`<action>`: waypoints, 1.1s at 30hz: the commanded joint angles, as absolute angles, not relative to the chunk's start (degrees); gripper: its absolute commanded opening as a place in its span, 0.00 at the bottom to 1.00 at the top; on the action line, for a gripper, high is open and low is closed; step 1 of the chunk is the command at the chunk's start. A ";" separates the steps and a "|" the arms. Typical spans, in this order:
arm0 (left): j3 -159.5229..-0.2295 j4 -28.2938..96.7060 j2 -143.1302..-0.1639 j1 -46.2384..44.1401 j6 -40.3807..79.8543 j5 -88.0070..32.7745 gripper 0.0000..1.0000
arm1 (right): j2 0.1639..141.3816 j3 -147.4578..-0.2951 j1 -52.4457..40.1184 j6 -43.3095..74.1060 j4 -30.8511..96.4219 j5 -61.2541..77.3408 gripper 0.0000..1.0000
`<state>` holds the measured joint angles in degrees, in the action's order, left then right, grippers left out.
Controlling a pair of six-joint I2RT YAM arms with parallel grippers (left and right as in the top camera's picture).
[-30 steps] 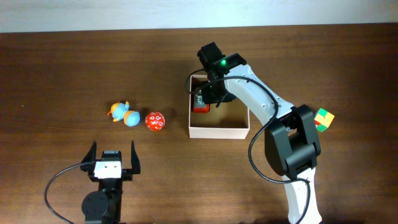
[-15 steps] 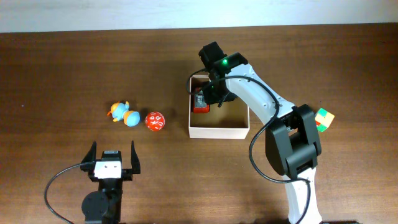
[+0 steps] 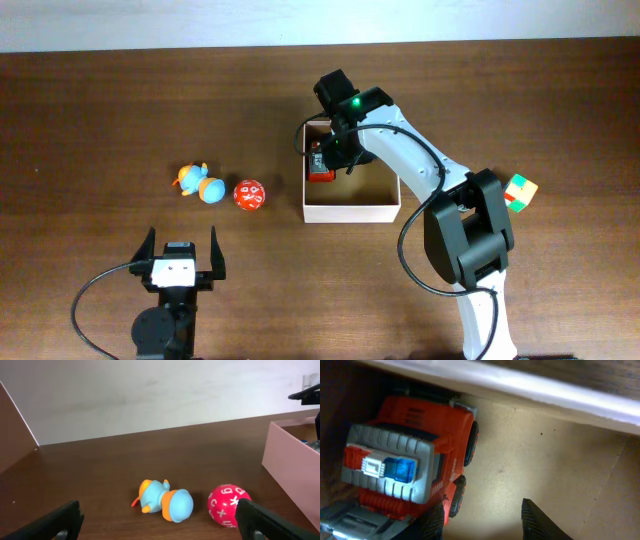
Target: Pack container
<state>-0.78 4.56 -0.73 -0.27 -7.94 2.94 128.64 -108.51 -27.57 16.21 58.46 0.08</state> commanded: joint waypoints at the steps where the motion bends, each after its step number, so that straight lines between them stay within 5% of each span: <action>1: -0.51 4.60 -0.40 -0.49 -8.69 2.31 0.99 | 128.75 -108.20 -27.75 15.79 58.37 0.01 0.45; 17: -0.51 4.60 -0.40 -0.49 -8.69 2.31 0.99 | 128.01 -110.41 -25.56 14.94 61.76 0.43 0.44; 33: -0.51 4.60 -0.40 -0.49 -8.69 2.31 0.99 | 126.52 -131.72 -23.09 13.93 80.49 -4.21 0.53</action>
